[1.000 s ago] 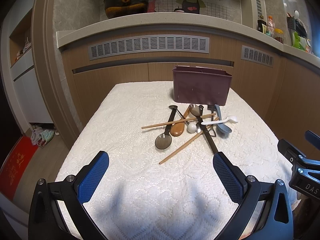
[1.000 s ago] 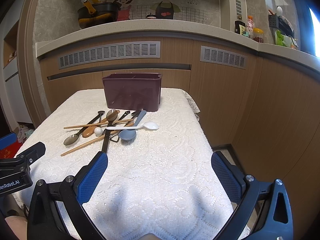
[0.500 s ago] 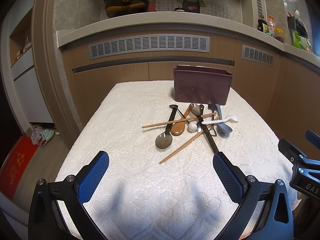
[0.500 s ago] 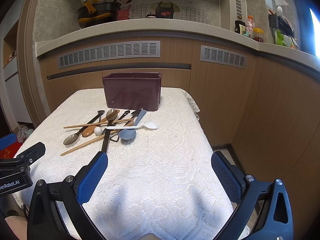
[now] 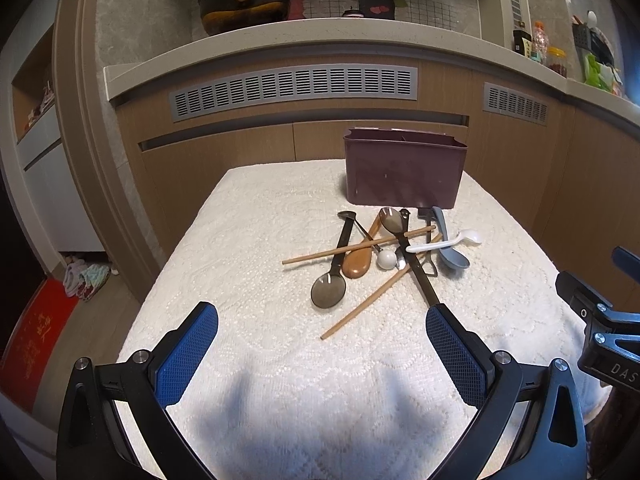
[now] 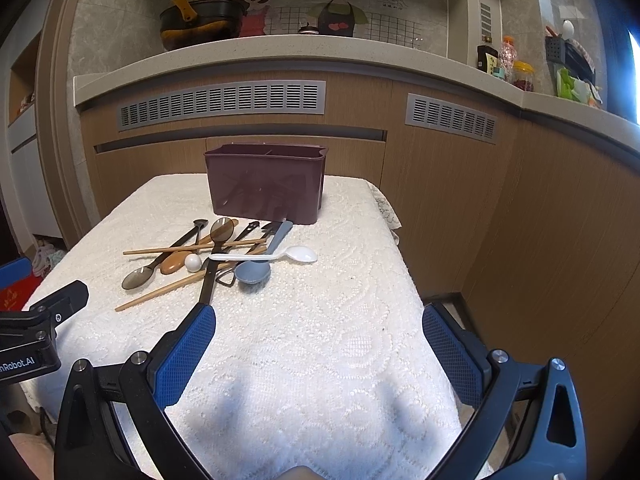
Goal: Organize utensils
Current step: 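Reach the right gripper down and grasp the translucent grey plastic spoon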
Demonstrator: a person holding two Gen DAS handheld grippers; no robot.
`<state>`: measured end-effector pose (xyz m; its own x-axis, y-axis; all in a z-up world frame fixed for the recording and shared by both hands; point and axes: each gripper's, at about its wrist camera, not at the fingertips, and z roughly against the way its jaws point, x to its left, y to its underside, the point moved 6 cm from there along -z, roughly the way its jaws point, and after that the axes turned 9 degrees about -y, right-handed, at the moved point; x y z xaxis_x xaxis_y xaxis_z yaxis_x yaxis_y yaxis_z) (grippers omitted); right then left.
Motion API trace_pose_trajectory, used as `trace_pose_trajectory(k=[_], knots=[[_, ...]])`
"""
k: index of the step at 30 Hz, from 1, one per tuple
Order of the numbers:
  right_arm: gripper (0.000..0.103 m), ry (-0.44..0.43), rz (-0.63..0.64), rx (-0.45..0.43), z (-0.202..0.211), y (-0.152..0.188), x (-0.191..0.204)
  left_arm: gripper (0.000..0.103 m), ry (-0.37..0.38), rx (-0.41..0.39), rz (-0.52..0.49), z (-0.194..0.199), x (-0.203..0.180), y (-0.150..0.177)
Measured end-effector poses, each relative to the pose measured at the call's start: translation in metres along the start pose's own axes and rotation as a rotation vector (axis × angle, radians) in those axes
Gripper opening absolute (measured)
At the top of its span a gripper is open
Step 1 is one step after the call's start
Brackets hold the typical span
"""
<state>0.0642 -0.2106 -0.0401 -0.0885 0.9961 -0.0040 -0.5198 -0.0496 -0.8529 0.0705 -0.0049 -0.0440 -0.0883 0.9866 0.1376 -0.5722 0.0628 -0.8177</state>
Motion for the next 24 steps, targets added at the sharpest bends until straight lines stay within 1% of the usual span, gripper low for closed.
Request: trace_pose_trajectory(k=[5, 12, 17, 20, 24], knots=[[0.103, -0.003, 0.022, 0.011, -0.017, -0.015, 0.000, 0.103, 0.018, 0.030, -0.021, -0.020, -0.003, -0.018], [0.103, 0.014, 0.059, 0.059, -0.054, -0.033, 0.002, 0.103, 0.020, 0.055, -0.068, -0.055, -0.008, -0.039], [0.103, 0.005, 0.092, 0.088, -0.082, -0.043, 0.008, 0.103, 0.040, 0.116, -0.060, -0.087, -0.009, -0.049], [0.103, -0.017, 0.077, 0.121, -0.101, -0.046, 0.009, 0.103, 0.047, 0.152, -0.048, -0.105, -0.008, -0.050], [0.103, -0.019, 0.069, 0.164, -0.127, -0.048, 0.012, 0.103, 0.057, 0.193, -0.034, -0.126, -0.006, -0.051]])
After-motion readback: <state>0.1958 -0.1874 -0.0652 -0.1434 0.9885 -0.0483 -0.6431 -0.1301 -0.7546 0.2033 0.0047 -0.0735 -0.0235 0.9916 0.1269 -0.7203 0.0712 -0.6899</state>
